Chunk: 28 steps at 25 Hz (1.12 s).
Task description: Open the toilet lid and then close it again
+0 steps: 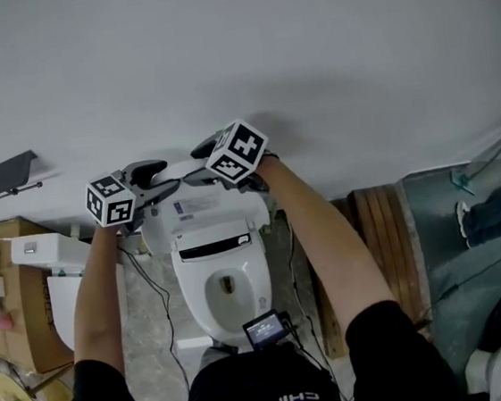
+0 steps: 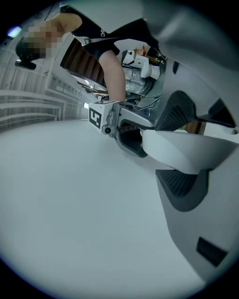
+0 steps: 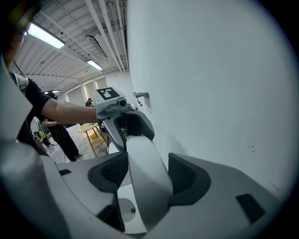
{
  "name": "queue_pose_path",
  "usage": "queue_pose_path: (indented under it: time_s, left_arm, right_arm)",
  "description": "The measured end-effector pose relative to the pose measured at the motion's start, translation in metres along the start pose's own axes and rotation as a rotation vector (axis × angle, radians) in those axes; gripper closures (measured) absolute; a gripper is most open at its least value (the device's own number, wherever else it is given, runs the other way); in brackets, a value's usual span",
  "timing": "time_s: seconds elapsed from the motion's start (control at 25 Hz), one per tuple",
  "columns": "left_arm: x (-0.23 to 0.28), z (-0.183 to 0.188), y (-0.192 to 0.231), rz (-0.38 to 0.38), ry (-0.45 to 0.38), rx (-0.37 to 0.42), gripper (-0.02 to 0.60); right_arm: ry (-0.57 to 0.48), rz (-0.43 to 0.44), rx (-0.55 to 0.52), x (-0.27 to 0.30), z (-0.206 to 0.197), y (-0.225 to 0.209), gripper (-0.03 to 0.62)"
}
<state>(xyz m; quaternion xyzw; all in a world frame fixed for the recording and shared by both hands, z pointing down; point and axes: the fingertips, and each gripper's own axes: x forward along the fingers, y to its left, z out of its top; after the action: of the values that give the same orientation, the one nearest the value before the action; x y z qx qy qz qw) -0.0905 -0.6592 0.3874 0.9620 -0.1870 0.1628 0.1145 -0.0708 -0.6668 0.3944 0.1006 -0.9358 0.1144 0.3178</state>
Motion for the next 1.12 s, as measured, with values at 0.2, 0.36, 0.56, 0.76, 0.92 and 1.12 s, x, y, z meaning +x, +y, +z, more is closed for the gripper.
queue_pose_path:
  time_s: [0.2, 0.36, 0.56, 0.76, 0.92, 1.12]
  left_arm:
    - [0.002, 0.002, 0.019, 0.026, -0.01, -0.009, 0.325]
    - [0.005, 0.003, 0.031, 0.049, -0.018, -0.018, 0.325]
    - [0.007, 0.002, 0.045, 0.085, -0.027, -0.021, 0.325]
    - [0.009, 0.002, 0.052, 0.118, -0.027, -0.027, 0.33]
    - [0.008, 0.003, 0.059, 0.171, -0.029, -0.035, 0.33]
    - [0.007, -0.001, 0.06, 0.202, 0.008, -0.069, 0.33]
  right_arm:
    - [-0.004, -0.011, 0.004, 0.01, 0.001, -0.017, 0.318]
    - [-0.001, -0.052, -0.03, 0.013, 0.003, -0.03, 0.321]
    - [0.007, -0.096, -0.055, 0.022, 0.001, -0.044, 0.338]
    - [-0.016, -0.144, -0.053, 0.023, 0.004, -0.052, 0.342]
    - [-0.029, -0.203, -0.061, 0.023, 0.01, -0.06, 0.344]
    - [-0.035, -0.228, -0.08, 0.015, 0.013, -0.054, 0.344]
